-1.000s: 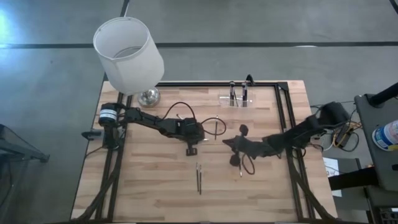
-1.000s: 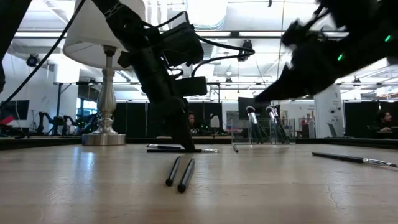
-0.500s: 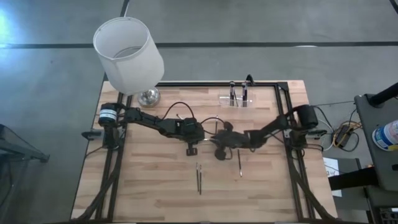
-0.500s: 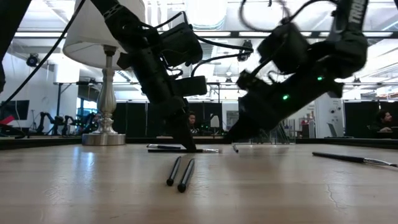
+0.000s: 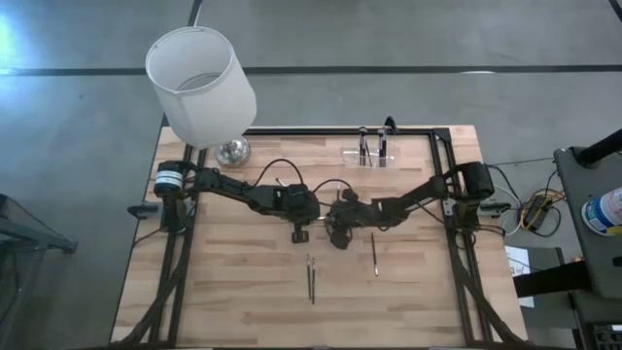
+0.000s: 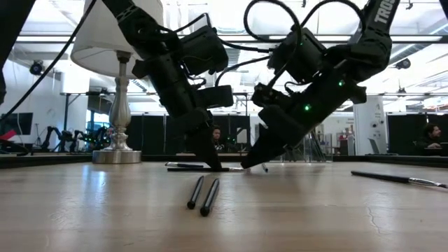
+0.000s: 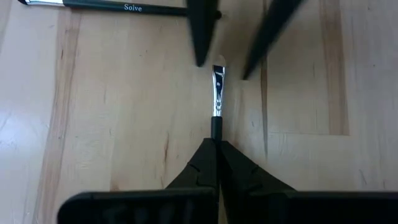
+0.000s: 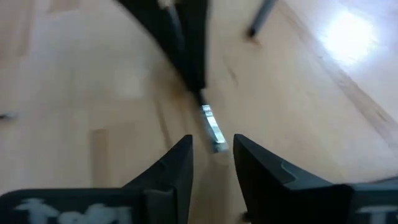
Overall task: Put items in baskets/containers
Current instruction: Put the foundation brush into the transparent organizer
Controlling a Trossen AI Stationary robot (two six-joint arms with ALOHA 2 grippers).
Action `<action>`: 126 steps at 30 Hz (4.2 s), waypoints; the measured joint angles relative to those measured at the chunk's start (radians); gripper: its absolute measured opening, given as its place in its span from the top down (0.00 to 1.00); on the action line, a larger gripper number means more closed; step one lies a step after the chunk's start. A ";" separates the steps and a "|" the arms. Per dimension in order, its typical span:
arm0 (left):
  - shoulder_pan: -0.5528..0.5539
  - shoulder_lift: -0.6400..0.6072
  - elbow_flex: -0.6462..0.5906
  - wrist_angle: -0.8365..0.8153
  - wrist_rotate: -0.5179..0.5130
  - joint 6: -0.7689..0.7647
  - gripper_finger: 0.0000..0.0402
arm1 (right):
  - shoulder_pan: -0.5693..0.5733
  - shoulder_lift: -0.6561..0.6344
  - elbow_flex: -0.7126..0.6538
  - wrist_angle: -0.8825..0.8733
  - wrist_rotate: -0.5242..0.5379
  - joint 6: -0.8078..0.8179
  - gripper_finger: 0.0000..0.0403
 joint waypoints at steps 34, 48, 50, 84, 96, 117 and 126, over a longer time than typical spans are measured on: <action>-0.002 -0.034 -0.013 0.037 0.003 -0.049 0.89 | -0.036 0.023 -0.001 0.010 -0.170 0.046 0.97; -0.037 -0.114 -0.014 -0.068 0.006 -0.055 0.83 | 0.040 -0.020 -0.005 0.013 -0.111 -0.083 0.98; -0.043 -0.108 -0.014 -0.064 0.006 -0.055 0.83 | 0.047 -0.028 -0.002 0.015 -0.105 -0.089 0.98; -0.045 -0.140 0.022 -0.137 0.128 -0.115 0.83 | 0.063 -0.054 0.023 0.020 -0.098 -0.125 0.98; -0.047 -0.087 0.021 -0.150 0.085 -0.132 0.83 | 0.062 -0.054 0.031 0.023 -0.098 -0.128 0.98; -0.048 -0.067 0.020 -0.126 0.089 -0.070 0.84 | 0.069 -0.056 0.032 0.021 -0.102 -0.129 0.98; -0.053 -0.065 0.002 -0.110 0.073 -0.057 0.97 | 0.068 -0.056 0.032 0.021 -0.099 -0.136 0.98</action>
